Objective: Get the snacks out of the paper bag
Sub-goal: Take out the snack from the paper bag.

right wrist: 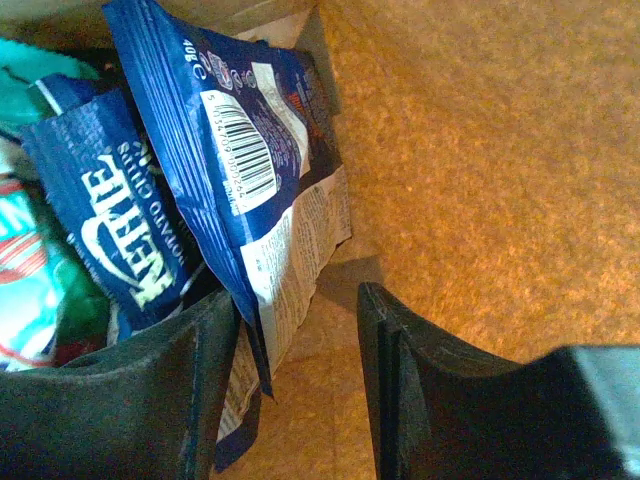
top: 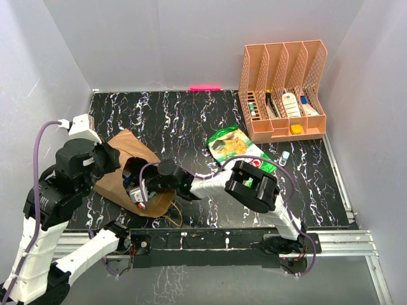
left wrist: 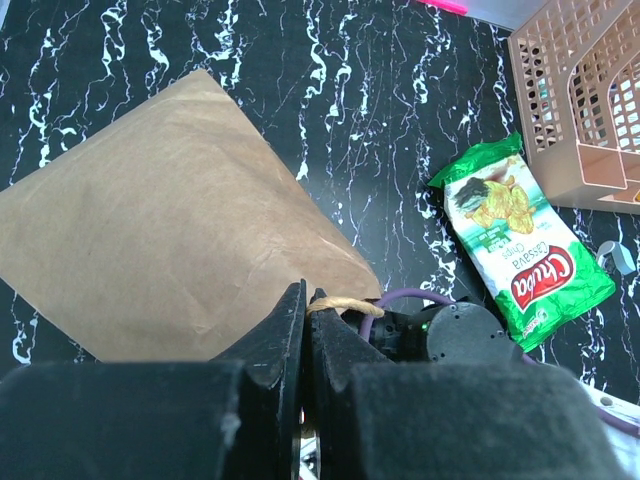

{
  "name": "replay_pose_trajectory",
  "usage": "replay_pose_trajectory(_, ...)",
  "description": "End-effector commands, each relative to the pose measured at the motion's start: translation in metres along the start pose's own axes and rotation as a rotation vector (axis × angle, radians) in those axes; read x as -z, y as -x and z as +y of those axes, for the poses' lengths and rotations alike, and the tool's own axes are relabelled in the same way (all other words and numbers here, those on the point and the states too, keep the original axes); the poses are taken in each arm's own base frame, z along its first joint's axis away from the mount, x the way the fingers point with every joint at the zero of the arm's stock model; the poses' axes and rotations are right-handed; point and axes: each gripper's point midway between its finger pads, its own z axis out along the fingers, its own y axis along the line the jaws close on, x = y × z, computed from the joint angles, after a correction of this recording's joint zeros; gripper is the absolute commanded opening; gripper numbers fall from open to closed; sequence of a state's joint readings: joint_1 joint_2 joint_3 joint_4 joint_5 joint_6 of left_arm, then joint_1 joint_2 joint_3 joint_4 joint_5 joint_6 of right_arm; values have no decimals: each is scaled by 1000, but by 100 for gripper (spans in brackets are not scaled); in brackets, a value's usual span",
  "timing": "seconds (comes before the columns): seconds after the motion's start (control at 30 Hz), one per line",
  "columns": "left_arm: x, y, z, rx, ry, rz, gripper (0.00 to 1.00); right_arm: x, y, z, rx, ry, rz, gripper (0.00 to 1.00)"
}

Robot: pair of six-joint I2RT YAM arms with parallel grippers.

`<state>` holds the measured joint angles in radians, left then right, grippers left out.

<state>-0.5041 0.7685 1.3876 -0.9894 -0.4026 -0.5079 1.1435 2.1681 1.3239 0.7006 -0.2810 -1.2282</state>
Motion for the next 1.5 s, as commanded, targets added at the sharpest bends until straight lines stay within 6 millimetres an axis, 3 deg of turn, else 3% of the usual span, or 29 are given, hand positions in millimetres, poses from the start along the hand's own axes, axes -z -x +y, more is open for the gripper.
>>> replay_pose_trajectory(0.0, 4, 19, -11, -7, -41, -42, 0, -19, 9, -34, 57, -93, -61, 54)
replay_pose_trajectory(0.3, 7, 29, -16, -17, -55, -52, 0, -60, -11, -22, 116, -32, -50, 58)
replay_pose_trajectory(0.4, 7, 29, -18, -16, -62, -50, 0, -70, -16, -28, 131, -36, -51, 57)
replay_pose_trajectory(0.6, 8, 33, -17, -10, -52, -58, 0, -73, -22, -30, 109, -6, -74, 28)
replay_pose_trajectory(0.67, 9, 36, -14, -10, -34, -68, 0, -64, -17, -38, 89, -7, -84, 18)
replay_pose_trajectory(0.8, 9, 41, -7, -3, 6, -92, 0, -32, -3, -54, 9, -32, -108, 7)
replay_pose_trajectory(1.03, 6, 45, -2, 19, 43, -118, 0, 28, 27, -76, -168, -55, -129, 7)
replay_pose_trajectory(1.27, 4, 46, -6, 20, 25, -125, 0, 73, 49, -66, -357, -57, -164, 7)
replay_pose_trajectory(1.37, 2, 48, -9, 20, 20, -125, 0, 86, 57, -78, -553, -104, -168, 7)
replay_pose_trajectory(1.4, 3, 49, -9, 21, 19, -127, 0, 95, 61, -93, -636, -151, -164, 7)
replay_pose_trajectory(1.47, 2, 50, -10, 20, 16, -126, 0, 109, 70, -103, -808, -175, -166, 7)
